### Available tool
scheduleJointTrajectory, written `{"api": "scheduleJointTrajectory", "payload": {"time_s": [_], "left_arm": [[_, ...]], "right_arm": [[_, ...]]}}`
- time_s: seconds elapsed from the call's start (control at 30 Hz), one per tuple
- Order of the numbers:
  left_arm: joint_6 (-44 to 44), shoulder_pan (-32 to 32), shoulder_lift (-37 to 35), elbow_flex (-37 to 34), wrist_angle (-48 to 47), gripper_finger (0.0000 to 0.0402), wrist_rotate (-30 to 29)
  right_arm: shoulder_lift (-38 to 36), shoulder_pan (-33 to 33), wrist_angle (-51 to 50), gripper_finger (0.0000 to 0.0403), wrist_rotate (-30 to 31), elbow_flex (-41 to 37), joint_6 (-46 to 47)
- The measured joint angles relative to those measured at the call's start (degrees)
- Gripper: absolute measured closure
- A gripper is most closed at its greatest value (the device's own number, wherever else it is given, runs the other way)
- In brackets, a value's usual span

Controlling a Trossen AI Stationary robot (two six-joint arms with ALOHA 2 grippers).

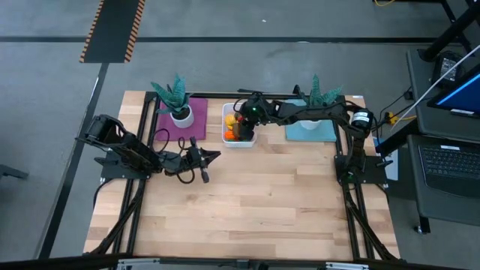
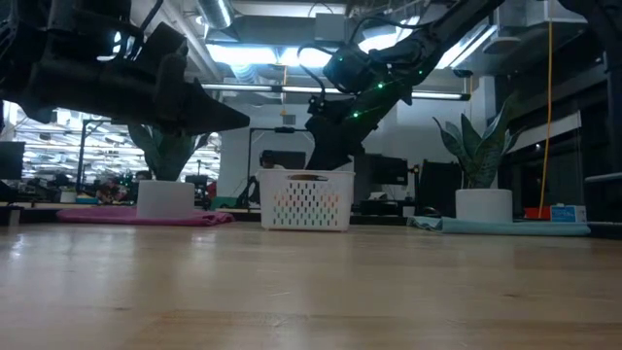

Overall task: Pick and placing Produce into tupperware
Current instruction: Put the red cherry into the white bin, then return to Home Position

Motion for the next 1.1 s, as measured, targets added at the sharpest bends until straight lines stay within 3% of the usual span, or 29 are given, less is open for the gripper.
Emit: {"api": "scheduleJointTrajectory", "payload": {"time_s": [0.7, 1.1], "left_arm": [[-0.02, -0.57, 0.0, 0.0, 0.04, 0.0332, 0.0], [0.55, -0.6, 0.0, 0.01, 0.09, 0.0315, -0.02]], "right_arm": [[-0.28, 0.02, 0.88, 0.0262, -0.02, 0.0, 2.97], [-0.8, 0.02, -0.42, 0.0159, -0.06, -0.02, 1.79]]}}
